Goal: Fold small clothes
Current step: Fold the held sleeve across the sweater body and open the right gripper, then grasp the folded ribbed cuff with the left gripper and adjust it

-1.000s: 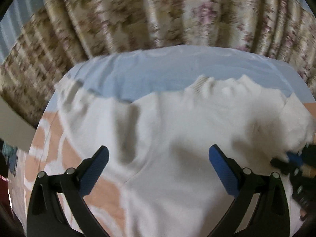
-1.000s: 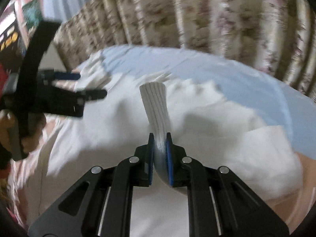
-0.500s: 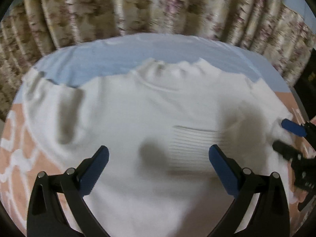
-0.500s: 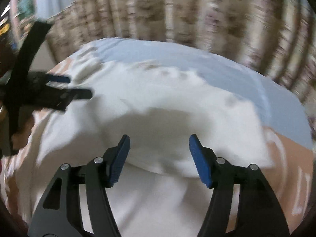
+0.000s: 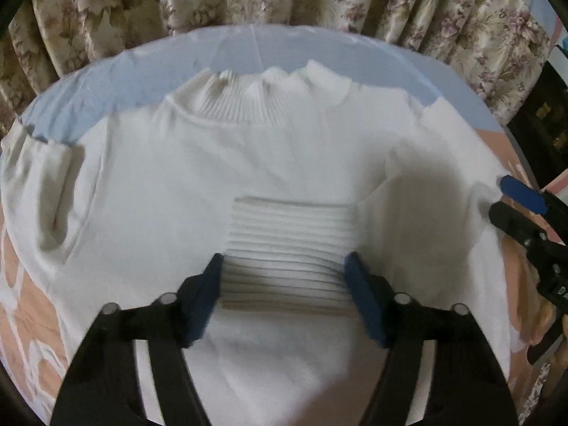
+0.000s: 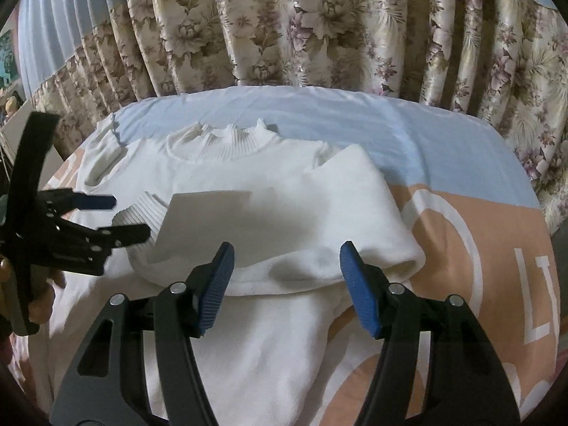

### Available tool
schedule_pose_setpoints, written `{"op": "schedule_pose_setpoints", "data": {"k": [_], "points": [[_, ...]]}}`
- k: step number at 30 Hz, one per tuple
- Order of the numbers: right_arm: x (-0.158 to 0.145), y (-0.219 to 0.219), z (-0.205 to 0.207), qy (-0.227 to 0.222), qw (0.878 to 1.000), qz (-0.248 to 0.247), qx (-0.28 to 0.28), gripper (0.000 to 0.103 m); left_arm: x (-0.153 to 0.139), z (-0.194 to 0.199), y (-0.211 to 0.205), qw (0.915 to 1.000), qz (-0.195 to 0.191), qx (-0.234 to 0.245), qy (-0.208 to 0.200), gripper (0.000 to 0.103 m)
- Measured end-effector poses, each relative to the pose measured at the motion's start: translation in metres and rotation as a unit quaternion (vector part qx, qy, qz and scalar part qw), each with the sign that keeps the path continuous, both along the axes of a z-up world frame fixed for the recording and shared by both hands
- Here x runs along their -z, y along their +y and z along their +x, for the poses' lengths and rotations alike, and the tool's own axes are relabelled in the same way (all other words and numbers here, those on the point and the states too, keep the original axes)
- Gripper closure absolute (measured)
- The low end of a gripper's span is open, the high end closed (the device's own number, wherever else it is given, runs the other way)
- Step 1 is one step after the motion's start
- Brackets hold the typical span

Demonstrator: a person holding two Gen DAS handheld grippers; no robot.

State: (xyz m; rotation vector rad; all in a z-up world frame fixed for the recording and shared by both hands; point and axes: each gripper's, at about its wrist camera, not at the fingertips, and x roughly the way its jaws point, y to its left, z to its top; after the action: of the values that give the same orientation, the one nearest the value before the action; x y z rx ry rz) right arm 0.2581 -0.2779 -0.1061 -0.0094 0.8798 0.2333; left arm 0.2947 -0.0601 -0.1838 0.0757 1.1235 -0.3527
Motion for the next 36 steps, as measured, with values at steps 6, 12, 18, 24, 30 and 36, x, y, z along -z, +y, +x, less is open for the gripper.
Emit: {"op": "schedule_pose_setpoints", "data": {"k": [6, 12, 18, 24, 30, 36], "points": [[0.003, -0.002, -0.002, 0.005, 1.000, -0.005, -0.001, 0.040, -0.006, -0.002, -0.001, 1.0000, 0.003, 0.002, -0.003, 0.059], [0.003, 0.000, -0.003, 0.004, 1.000, -0.011, 0.002, 0.040, -0.018, -0.006, -0.009, 0.9992, 0.016, 0.020, -0.030, 0.084], [0.001, -0.001, -0.001, 0.001, 1.000, -0.010, 0.006, 0.040, -0.037, 0.000, 0.004, 0.9957, 0.041, 0.003, -0.083, 0.084], [-0.004, -0.014, 0.012, 0.009, 0.999, 0.030, 0.026, 0.039, -0.039, 0.022, 0.053, 0.9907, 0.081, -0.041, -0.101, 0.084], [-0.003, -0.025, 0.031, 0.021, 0.998, 0.038, 0.041, 0.039, -0.012, 0.028, 0.099, 0.9920, 0.082, -0.072, -0.063, 0.083], [0.009, -0.035, 0.068, 0.049, 0.998, 0.020, 0.044, 0.042, -0.010, 0.025, 0.100, 0.9911, 0.081, -0.079, -0.071, 0.082]]}}
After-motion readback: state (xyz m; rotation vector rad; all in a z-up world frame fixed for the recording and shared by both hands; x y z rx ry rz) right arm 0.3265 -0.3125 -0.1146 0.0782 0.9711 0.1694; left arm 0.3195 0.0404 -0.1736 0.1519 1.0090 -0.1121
